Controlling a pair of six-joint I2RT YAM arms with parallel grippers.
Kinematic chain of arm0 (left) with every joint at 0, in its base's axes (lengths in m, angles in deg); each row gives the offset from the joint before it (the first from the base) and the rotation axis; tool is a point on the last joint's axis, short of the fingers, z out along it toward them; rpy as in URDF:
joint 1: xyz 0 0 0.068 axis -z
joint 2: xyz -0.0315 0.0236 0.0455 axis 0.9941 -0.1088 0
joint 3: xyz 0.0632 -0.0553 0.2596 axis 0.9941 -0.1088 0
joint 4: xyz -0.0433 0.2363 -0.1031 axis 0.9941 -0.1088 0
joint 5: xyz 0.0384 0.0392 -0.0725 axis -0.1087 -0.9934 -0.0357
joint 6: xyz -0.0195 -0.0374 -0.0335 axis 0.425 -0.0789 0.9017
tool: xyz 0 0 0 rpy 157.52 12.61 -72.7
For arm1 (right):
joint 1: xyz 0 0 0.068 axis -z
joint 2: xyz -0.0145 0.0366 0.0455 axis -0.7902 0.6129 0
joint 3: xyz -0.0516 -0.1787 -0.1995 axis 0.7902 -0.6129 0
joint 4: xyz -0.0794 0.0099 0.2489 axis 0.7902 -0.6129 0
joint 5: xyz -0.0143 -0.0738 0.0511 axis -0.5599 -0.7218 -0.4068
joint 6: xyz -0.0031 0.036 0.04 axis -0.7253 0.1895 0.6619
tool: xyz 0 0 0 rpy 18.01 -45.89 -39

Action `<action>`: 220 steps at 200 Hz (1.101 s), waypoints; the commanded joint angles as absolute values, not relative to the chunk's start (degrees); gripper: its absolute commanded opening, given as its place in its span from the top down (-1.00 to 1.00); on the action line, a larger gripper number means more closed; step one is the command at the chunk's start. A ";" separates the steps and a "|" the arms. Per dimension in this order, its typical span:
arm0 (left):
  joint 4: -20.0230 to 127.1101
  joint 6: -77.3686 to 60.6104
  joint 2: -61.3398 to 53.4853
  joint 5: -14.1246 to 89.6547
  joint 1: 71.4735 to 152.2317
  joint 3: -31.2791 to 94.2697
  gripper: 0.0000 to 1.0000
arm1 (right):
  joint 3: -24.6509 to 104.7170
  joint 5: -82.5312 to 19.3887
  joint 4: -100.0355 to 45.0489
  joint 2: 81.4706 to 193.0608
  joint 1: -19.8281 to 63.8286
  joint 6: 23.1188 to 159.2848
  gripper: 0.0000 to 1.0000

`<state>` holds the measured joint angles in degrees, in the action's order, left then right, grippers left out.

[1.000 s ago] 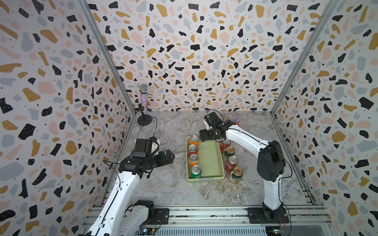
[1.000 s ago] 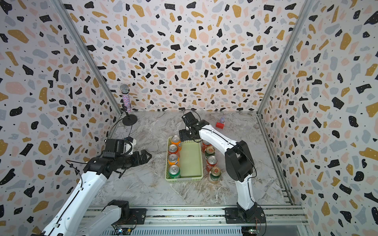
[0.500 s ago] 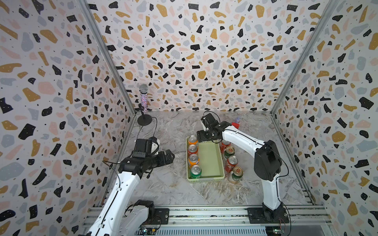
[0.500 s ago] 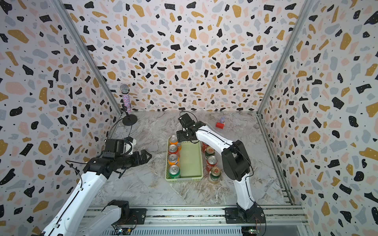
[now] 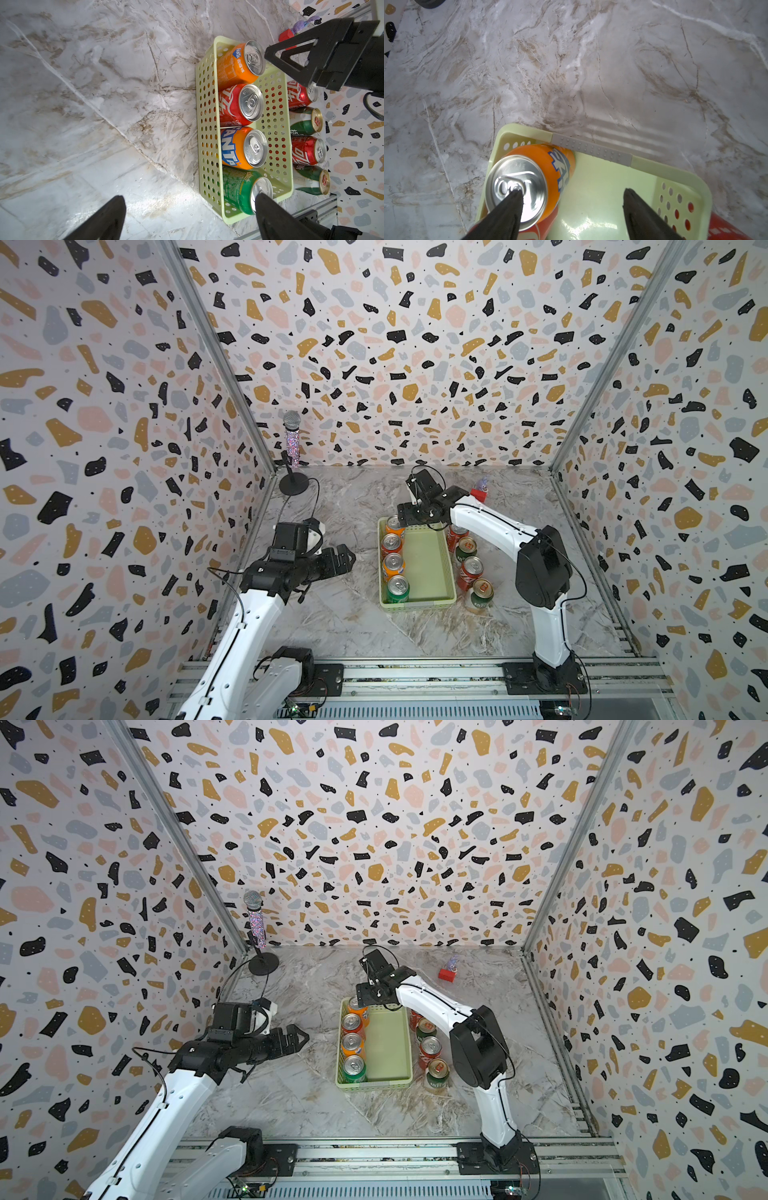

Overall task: Take out the drinks from the basket
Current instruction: Pick up the drink from the basket.

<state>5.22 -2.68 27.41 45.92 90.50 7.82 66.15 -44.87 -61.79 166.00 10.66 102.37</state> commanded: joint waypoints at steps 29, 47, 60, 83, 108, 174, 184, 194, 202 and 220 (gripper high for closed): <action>6.78 -3.10 28.18 46.80 90.08 7.85 -0.99 | 74.29 -43.57 -63.39 167.31 8.73 103.00 -0.60; 6.82 -3.10 28.24 46.83 90.08 7.74 -1.00 | 76.13 -44.18 -64.21 168.72 8.13 103.07 -0.61; 6.82 -3.10 28.33 46.94 90.08 7.78 -1.00 | 77.42 -44.70 -65.02 169.86 7.91 103.17 -0.61; 6.82 -3.14 28.39 47.07 90.08 7.74 -1.00 | 78.64 -45.50 -65.67 171.84 7.49 103.35 -0.61; 6.91 -3.00 28.61 47.06 90.08 7.69 -0.99 | 80.69 -46.41 -66.81 174.13 6.97 103.51 -0.61; 7.06 -3.01 28.76 47.31 90.08 7.61 -1.00 | 82.40 -50.43 -71.07 176.81 6.26 103.33 -0.58; 7.00 -3.04 28.71 47.35 90.08 7.61 -1.00 | 82.33 -50.32 -71.21 176.89 6.24 103.35 -0.57; 7.06 -3.03 28.72 47.46 90.08 7.65 -0.99 | 82.38 -50.20 -71.46 177.06 6.24 103.43 -0.56; 7.08 -3.01 28.65 47.51 90.07 7.69 -1.00 | 82.37 -50.25 -71.58 177.15 6.19 103.52 -0.55; 7.13 -2.98 28.74 47.48 90.08 7.61 -1.00 | 82.15 -50.32 -72.08 177.36 6.06 103.71 -0.54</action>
